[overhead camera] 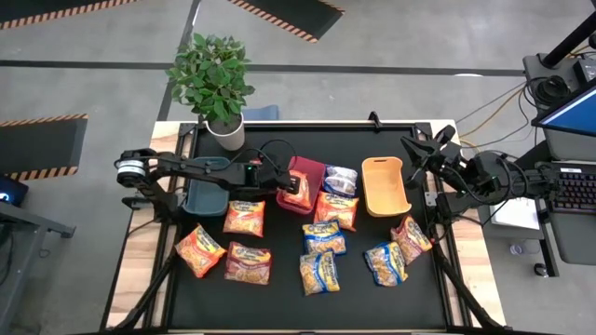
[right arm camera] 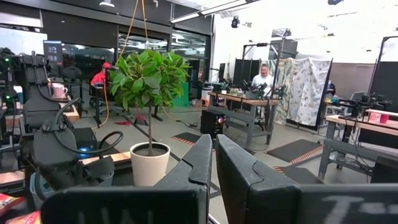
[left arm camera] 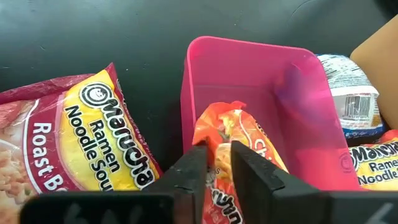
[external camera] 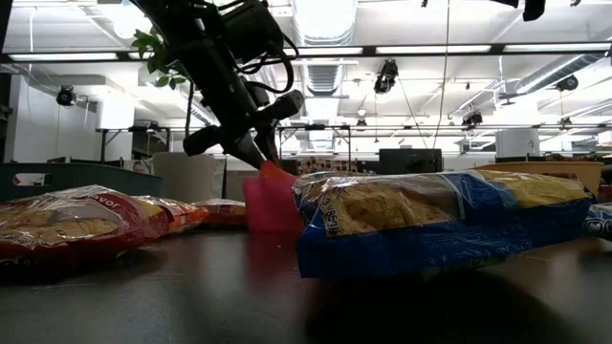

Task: Sort Maruchan noodles
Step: Put the orange noodle pack into the red bin, then put the blue noodle pack into the yellow bin

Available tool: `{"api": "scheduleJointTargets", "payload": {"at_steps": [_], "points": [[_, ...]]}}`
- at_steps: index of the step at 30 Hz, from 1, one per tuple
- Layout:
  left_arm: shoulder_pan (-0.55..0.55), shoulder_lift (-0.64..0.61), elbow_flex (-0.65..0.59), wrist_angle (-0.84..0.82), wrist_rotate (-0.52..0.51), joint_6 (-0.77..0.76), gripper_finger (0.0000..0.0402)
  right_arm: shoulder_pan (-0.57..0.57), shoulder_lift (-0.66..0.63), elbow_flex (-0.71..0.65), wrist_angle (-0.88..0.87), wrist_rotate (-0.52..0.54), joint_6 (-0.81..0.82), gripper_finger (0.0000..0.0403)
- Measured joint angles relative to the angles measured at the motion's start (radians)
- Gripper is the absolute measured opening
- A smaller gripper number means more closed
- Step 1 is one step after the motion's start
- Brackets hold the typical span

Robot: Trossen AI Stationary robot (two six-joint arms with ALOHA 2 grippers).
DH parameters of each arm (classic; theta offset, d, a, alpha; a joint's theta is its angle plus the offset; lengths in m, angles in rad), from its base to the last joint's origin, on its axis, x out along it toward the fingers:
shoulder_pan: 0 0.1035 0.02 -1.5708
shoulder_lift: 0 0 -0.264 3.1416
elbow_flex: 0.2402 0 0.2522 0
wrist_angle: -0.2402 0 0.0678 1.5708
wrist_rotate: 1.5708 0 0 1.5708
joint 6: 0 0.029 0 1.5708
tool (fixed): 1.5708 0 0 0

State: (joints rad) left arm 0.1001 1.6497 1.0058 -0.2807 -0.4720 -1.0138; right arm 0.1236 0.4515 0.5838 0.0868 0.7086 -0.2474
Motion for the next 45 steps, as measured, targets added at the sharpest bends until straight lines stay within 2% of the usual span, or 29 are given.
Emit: {"api": "scheduleJointTargets", "payload": {"at_steps": [7, 14, 19, 26, 33, 45], "points": [[0.0, 0.0, 0.0, 0.0, 0.003, 0.032, 0.0125, 0.0, 0.0, 0.0, 0.0, 0.0, 0.001, 0.0013], [-0.001, 0.026, 0.0, 0.011, -0.016, 0.083, 0.0135, 0.0, 0.0, 0.0, 0.0, 0.0, 0.001, 0.0013], [-0.001, 0.022, 0.0, 0.022, -0.012, 0.174, 0.0103, 0.0, 0.0, 0.0, 0.0, 0.0, 0.001, 0.0013], [-0.001, 0.02, 0.009, 0.025, 0.008, 0.32, 0.0008, 0.0, 0.0, 0.0, 0.0, 0.0, 0.001, 0.0013], [-0.002, 0.018, 0.042, 0.03, -0.004, 0.446, 0.0002, 0.0, 0.001, 0.0, -0.014, 0.0, 0.05, 0.0013], [-0.002, 0.003, 0.158, 0.034, -0.026, 0.708, 0.0, 0.0, 0.001, -0.002, -0.145, -0.001, 0.208, 0.0013]]}}
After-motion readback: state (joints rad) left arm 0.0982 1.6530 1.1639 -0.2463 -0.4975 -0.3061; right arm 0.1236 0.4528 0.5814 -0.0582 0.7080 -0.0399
